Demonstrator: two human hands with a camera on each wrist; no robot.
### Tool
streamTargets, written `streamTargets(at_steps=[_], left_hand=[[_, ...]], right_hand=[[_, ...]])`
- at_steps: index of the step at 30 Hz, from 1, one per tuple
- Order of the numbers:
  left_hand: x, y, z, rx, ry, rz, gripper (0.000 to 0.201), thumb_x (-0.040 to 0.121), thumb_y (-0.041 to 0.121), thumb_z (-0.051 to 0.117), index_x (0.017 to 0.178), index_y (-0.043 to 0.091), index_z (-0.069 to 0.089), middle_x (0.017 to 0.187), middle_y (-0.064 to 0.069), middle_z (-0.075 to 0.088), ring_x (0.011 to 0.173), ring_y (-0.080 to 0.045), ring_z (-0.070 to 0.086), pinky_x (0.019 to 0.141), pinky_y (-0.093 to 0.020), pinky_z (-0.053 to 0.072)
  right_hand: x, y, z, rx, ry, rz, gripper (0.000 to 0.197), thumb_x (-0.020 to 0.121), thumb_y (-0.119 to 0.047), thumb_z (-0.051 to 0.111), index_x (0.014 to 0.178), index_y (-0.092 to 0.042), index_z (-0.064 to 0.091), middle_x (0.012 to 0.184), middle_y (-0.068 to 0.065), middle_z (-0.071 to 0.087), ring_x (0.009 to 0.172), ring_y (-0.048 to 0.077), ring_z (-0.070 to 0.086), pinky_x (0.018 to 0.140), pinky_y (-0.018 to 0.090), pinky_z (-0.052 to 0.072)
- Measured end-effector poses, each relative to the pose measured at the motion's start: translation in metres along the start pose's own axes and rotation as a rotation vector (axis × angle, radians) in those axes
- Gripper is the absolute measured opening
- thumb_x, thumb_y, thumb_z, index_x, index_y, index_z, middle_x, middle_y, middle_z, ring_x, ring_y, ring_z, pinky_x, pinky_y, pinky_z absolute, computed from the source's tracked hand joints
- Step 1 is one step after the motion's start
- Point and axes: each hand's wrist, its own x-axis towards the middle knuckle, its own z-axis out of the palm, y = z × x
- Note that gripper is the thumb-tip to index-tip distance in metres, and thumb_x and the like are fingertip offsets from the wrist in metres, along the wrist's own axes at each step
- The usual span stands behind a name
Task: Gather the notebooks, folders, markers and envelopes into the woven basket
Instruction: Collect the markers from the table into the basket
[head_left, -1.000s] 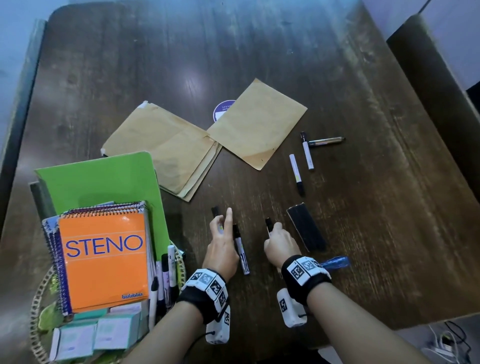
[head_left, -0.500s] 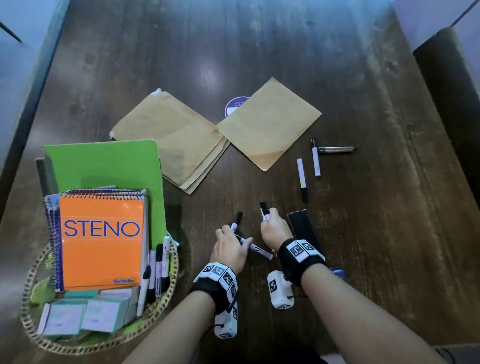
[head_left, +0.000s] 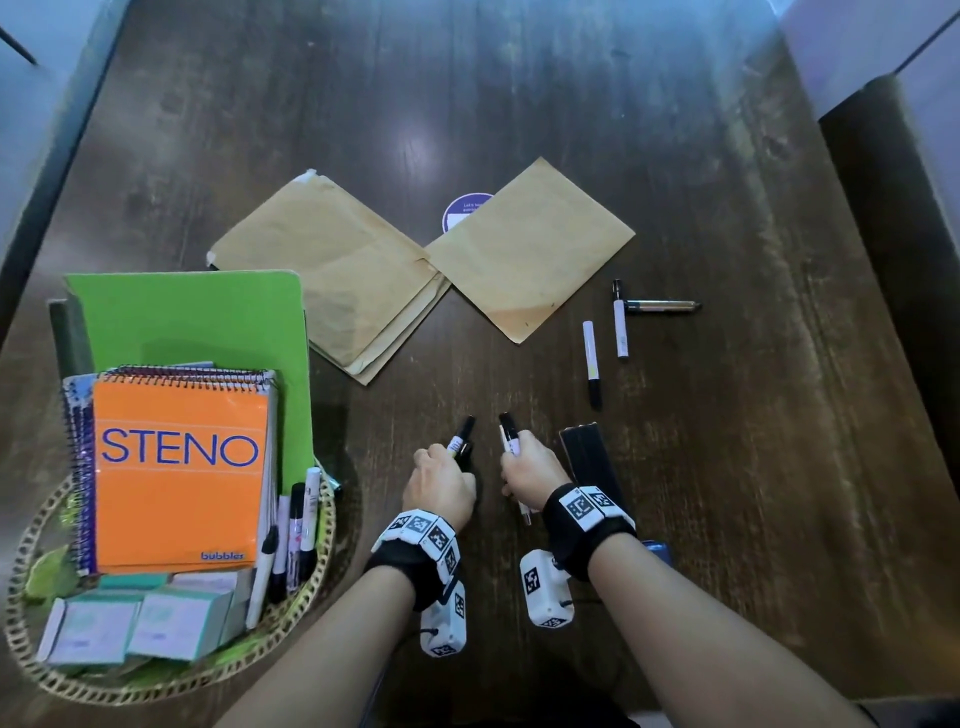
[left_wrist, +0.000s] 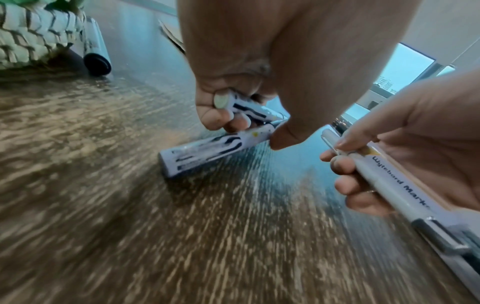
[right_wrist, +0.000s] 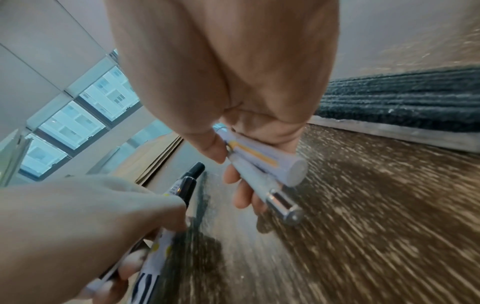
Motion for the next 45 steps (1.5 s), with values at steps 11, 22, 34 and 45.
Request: streamTargets(at_steps=[11,22,34,45], left_hand=[[-0.023,-0.032,-0.06,-0.198,0.117,0.348,0.02,0.102,0.039,0.041,0.095,0.02,0.039,0.08,-0.007,0.064,0.078,-0.035,0.063,0.069,-0.047,0.049],[-0.051,-0.142,-0.136,-0.467,0.173,0.403,0.015,0.101,0.028,0.052,0.114,0.026,0.057,0.102,0.008,0.066,0.096,-0.01,0.063,0.08,-0.03,0.048],[-0.065,-0.213,-0.11,-0.346,0.129,0.192,0.009,0.093,0.027,0.066,0.092,0.034,0.061,0.079,0.013,0.066,0.073,0.002,0.06,0.067,-0.023,0.047],[-0.056,-0.218,-0.114,-0.121,0.104,0.139,0.043,0.091,0.035,0.067,0.129,0.025,0.051,0.101,-0.002,0.07,0.094,-0.025,0.066,0.079,-0.039,0.054]], right_hand=[[-0.037,-0.042,0.013,0.359,-0.08,-0.205,0.014,0.098,-0.026,0.046,0.091,-0.016,0.051,0.078,0.005,0.06,0.062,0.019,0.058,0.058,0.035,0.05],[-0.067,-0.113,0.096,0.359,-0.119,-0.498,0.016,0.096,-0.037,0.055,0.088,-0.024,0.056,0.084,0.0,0.068,0.078,0.011,0.061,0.083,0.045,0.053],[-0.081,-0.11,0.168,0.274,-0.134,-0.459,0.008,0.097,-0.023,0.062,0.1,-0.02,0.069,0.094,-0.002,0.075,0.088,0.013,0.071,0.077,0.029,0.057],[-0.087,-0.114,0.168,0.22,-0.124,-0.474,0.019,0.097,-0.013,0.061,0.112,-0.025,0.063,0.097,-0.007,0.074,0.085,-0.002,0.069,0.065,0.009,0.049]])
